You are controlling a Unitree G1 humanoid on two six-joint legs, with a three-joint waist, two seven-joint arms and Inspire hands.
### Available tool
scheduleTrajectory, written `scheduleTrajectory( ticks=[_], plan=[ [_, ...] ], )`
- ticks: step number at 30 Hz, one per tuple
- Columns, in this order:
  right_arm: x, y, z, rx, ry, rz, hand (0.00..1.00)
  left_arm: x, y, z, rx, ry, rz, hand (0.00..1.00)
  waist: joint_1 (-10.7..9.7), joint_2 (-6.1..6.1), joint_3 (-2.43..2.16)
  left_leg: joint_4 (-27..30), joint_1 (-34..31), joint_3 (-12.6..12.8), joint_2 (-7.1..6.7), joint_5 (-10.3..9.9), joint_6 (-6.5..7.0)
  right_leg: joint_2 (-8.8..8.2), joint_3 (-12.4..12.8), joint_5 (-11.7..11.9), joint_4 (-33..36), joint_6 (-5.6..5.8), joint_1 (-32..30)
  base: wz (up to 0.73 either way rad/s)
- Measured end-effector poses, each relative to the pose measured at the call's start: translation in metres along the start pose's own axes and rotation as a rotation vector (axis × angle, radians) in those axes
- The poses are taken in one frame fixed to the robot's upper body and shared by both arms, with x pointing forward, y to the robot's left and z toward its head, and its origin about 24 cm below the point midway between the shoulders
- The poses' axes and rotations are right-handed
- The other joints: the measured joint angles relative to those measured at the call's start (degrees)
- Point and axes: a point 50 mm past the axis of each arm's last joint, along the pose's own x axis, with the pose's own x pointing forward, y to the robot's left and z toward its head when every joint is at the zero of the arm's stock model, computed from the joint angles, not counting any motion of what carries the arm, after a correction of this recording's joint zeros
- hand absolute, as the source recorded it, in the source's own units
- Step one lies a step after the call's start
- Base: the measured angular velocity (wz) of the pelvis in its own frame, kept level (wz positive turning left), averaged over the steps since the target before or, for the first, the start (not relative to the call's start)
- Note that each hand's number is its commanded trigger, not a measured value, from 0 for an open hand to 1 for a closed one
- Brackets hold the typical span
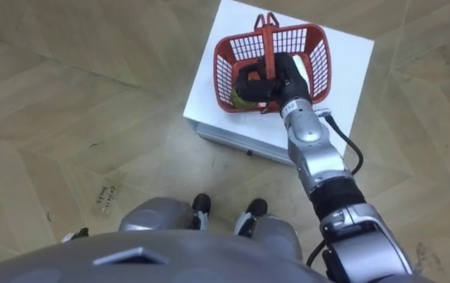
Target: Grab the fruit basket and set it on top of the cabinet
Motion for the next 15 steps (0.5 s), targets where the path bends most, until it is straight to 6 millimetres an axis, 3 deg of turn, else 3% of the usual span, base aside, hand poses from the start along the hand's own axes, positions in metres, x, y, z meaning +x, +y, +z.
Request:
scheduleTrajectory(
  ticks=[10, 15],
  plan=[
    [-0.002, -0.003, -0.017, -0.012, 0.061, -0.021, 0.0, -0.001, -0.008, -0.001, -0.003, 0.006, -0.032, 0.0, -0.37, -0.01, -0.03, 0.6, -0.93, -0.07, -0.11, 0.0, 0.0, -0.15, -0.03, -0.17, 0.18, 0.14, -0.41, 0.01],
    [-0.004, -0.003, -0.02, -0.009, 0.071, -0.031, 0.0, -0.002, -0.012, -0.003, 0.012, 0.013, -0.043, 0.0, -1.15, -0.4, -0.28, 0.8, -0.9, -0.2, -0.11, 0.0, -0.01, -0.11, 0.06, -0.16, 0.28, 0.13, -0.21, 0.0]
  ],
)
